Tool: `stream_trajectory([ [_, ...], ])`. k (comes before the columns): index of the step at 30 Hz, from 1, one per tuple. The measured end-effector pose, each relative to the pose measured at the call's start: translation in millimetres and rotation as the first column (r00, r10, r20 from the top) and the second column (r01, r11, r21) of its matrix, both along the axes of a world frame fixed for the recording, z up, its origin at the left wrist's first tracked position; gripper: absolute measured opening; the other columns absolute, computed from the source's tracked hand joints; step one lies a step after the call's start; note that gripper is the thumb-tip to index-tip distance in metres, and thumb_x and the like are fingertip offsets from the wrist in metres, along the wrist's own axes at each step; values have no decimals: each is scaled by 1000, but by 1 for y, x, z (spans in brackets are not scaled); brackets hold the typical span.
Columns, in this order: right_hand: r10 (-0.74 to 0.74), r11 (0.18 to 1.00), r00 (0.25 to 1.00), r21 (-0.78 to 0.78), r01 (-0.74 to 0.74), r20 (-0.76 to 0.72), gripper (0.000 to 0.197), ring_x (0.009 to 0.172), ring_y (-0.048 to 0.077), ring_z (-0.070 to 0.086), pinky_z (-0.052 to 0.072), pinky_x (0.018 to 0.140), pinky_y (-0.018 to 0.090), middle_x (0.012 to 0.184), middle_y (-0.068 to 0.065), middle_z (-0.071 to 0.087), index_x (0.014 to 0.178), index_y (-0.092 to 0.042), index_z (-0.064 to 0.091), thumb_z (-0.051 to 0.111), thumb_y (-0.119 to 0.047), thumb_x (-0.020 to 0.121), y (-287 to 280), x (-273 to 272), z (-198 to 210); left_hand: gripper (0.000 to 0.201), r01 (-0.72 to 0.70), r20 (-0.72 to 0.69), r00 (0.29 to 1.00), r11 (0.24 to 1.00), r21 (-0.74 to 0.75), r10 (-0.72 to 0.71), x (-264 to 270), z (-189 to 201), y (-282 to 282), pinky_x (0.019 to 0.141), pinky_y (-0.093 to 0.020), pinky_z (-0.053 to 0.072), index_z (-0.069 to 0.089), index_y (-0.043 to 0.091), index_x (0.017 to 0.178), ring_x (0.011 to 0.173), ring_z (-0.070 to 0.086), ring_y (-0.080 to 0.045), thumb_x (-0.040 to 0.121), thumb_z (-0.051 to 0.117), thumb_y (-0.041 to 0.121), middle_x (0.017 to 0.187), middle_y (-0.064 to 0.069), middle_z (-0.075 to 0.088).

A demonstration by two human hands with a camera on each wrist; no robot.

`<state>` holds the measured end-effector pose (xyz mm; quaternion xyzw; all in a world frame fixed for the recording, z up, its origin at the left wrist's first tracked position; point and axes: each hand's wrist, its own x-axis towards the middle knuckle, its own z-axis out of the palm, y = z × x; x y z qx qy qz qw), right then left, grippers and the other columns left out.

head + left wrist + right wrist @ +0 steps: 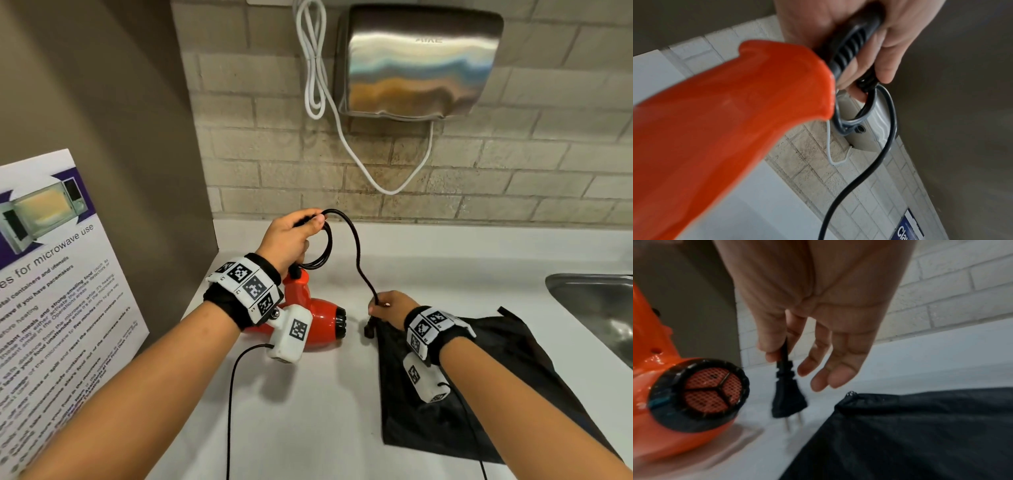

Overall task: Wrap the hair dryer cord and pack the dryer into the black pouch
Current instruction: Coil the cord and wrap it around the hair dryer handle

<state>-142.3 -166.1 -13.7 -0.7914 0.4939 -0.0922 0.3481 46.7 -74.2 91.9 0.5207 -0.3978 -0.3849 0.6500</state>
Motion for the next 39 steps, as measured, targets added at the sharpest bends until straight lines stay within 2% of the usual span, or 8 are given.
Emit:
stream_trajectory([
  [4, 1, 1000, 1000, -20, -2, -16, 30, 68, 16, 53, 41, 61, 17, 65, -4, 55, 62, -24, 50, 52, -6, 85, -5, -4, -10, 14, -1, -1, 1000, 1000, -5, 1, 0, 0, 0, 34, -14, 19, 61, 18, 102, 34, 23, -2, 90, 55, 15, 61, 9, 56],
  [8, -85, 989, 960, -97, 114, 266, 32, 59, 9, 50, 38, 46, 3, 68, 0, 52, 65, -17, 49, 45, 8, 85, -4, 1, 11, 18, 13, -3, 1000, 1000, -18, -13, -2, 0, 1, 33, -14, 19, 62, 16, 107, 34, 22, -2, 92, 52, 16, 71, 6, 54],
  [13, -96, 967, 671, -91, 238, 735, 31, 52, 5, 60, 49, 53, 17, 70, 3, 55, 71, -19, 46, 46, 6, 88, 4, 15, 67, 16, 6, 7, 1000, 1000, -27, -6, -4, 0, 0, 35, -14, 18, 64, 20, 100, 35, 22, -2, 94, 49, 19, 75, 8, 53],
  [19, 114, 992, 448, -129, 4, 887, 27, 49, 6, 63, 54, 55, 20, 69, 12, 54, 76, -11, 48, 43, 13, 87, 35, 27, 102, 15, -17, -26, 1000, 1000, -17, 17, -5, 2, -1, 37, -14, 20, 62, 17, 102, 49, 30, -6, 93, 50, 19, 76, 7, 49],
  [28, 227, 914, 648, -390, 116, 727, 30, 71, 5, 57, 49, 72, 21, 73, -7, 58, 68, -28, 55, 68, -2, 76, 45, 52, 96, 20, 11, 73, 997, 1000, -25, -9, -10, 4, 5, 34, -16, 22, 62, 33, 103, 46, 39, -5, 94, 48, 24, 82, 7, 57],
  [33, 256, 832, 710, -523, 184, 656, 8, 73, 11, 55, 46, 74, 24, 73, -9, 53, 78, -5, 64, 71, -6, 74, 45, 54, 97, 19, -12, 73, 997, 999, -42, 15, -8, 4, 8, 36, -16, 20, 63, 26, 105, 56, 41, -6, 94, 49, 23, 78, 7, 55],
  [36, 258, 847, 734, -513, 142, 628, 9, 70, -5, 55, 42, 72, 8, 73, -9, 56, 79, -3, 65, 72, -6, 73, 44, 58, 92, 17, 1, 88, 996, 999, -37, 2, -9, 3, 8, 36, -16, 22, 64, 29, 100, 56, 34, -12, 93, 49, 26, 85, 7, 59],
  [39, 273, 811, 771, -569, 138, 576, 14, 73, 2, 50, 38, 71, 4, 80, 1, 52, 78, 1, 62, 73, -4, 71, 47, 64, 85, 17, 18, 95, 995, 999, -28, -15, -11, 3, 8, 38, -16, 23, 64, 30, 98, 53, 34, -8, 94, 49, 25, 87, 9, 60],
])
